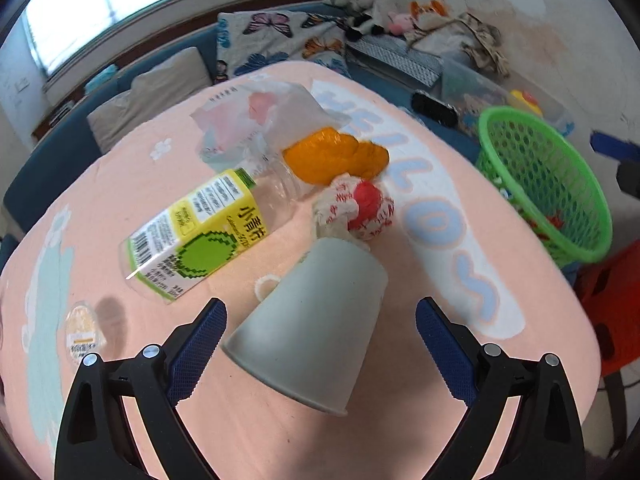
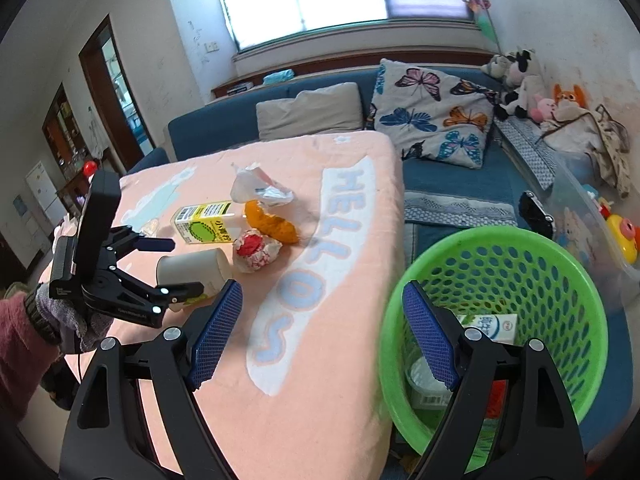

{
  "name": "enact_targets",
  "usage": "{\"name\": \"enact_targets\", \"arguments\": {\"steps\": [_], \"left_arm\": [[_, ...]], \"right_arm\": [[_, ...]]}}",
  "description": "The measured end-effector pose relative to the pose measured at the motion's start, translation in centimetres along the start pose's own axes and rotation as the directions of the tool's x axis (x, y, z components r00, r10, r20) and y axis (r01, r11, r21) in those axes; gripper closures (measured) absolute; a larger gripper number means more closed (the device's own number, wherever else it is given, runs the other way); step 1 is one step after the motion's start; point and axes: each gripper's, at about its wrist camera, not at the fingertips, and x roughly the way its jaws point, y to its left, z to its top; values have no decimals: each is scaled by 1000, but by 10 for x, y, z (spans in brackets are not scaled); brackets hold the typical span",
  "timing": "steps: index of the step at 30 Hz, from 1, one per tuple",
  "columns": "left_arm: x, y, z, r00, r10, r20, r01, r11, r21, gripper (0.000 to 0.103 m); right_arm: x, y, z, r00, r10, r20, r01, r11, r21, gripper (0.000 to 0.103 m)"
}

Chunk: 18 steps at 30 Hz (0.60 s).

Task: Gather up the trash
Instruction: 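Grasp the white paper cup with the left tool while the right tool grasps the clear plastic bag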

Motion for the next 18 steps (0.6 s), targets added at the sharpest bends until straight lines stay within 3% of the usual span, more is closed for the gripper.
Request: {"name": "enact_targets", "arguments": {"steps": [8, 11, 18], "left_arm": [[19, 8, -8, 999, -7, -51, 9, 1000, 26, 11], [22, 9, -12, 999, -4, -50, 5, 1000, 27, 22], [13, 9, -20, 1000, -1, -7, 1, 1000, 12, 24]], "right_arm": [[25, 7, 7, 999, 19, -44, -20, 1000, -20, 21], [32, 8, 9, 998, 27, -52, -28, 999, -24, 21], [49, 14, 14, 997, 41, -67, -44, 998, -37, 21]]}}
